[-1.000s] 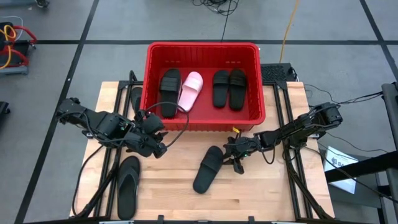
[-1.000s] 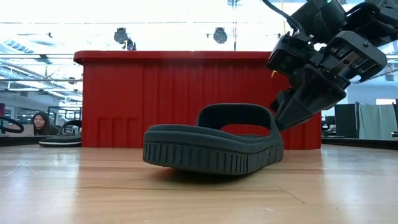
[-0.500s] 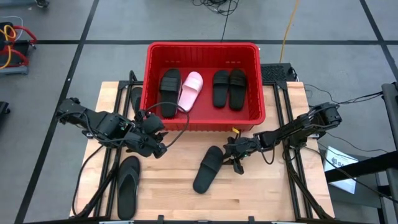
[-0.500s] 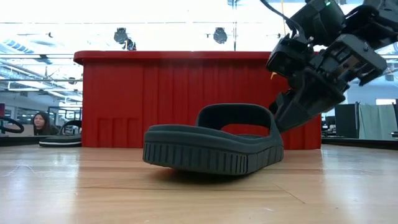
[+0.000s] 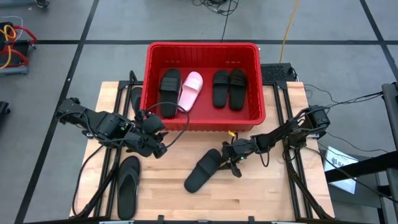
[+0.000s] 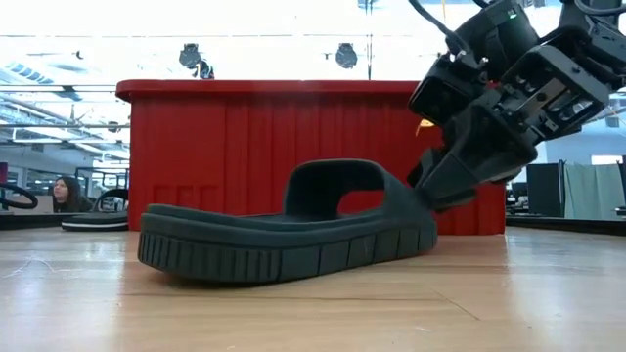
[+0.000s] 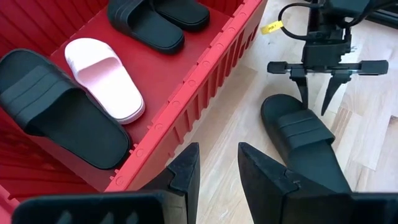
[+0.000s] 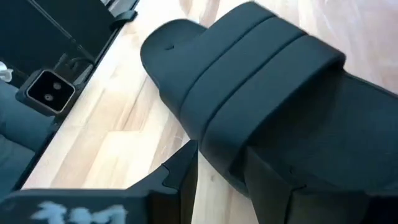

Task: Pick and place slides into bin
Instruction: Put the black slide on top of the pink slide in the red bin

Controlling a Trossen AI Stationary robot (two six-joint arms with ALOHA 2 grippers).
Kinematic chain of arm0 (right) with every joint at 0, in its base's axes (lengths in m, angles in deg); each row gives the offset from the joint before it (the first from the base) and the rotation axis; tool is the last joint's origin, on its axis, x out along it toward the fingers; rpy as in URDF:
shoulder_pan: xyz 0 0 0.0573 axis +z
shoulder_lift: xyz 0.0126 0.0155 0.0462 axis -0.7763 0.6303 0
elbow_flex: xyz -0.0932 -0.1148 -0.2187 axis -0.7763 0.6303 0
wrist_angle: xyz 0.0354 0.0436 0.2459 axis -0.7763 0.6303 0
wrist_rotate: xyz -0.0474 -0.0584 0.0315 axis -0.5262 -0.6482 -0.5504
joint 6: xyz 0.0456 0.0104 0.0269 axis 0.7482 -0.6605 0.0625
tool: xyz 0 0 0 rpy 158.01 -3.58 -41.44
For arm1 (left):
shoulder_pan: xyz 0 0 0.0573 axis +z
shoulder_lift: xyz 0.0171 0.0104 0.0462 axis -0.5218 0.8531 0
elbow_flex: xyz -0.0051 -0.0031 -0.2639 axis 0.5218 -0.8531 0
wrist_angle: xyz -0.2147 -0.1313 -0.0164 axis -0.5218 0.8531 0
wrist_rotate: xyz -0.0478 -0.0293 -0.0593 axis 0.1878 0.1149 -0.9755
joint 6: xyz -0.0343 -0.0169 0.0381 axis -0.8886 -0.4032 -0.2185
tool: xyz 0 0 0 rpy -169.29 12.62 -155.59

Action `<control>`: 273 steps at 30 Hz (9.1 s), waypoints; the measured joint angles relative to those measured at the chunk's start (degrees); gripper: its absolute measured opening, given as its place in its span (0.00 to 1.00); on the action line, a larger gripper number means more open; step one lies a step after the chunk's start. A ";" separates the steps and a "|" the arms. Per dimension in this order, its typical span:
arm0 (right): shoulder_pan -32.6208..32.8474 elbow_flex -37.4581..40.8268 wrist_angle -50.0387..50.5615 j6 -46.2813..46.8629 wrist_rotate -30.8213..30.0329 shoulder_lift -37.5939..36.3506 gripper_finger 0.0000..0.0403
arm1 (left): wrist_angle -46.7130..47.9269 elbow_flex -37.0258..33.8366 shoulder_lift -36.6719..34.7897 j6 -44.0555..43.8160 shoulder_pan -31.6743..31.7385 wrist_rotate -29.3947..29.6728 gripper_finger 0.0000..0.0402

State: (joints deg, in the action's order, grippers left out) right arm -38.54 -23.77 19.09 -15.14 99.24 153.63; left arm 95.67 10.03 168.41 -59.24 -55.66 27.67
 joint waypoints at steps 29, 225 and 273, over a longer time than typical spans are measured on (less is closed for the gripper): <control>0.85 -0.02 -0.90 9.98 -5.98 -0.07 0.00 | 0.02 0.00 0.00 -0.15 0.00 -0.18 0.26; -36.34 -15.98 24.66 -21.43 -23.98 -46.88 0.36 | -32.28 -0.04 8.67 46.84 50.57 2.97 0.00; -47.67 -15.98 27.69 -25.19 -17.69 -46.82 0.36 | -25.81 0.00 33.46 45.23 47.93 11.26 0.00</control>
State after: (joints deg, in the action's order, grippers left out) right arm -86.21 -39.74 46.78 -40.33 81.55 106.82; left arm 69.86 10.03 201.87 -14.01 -7.73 38.93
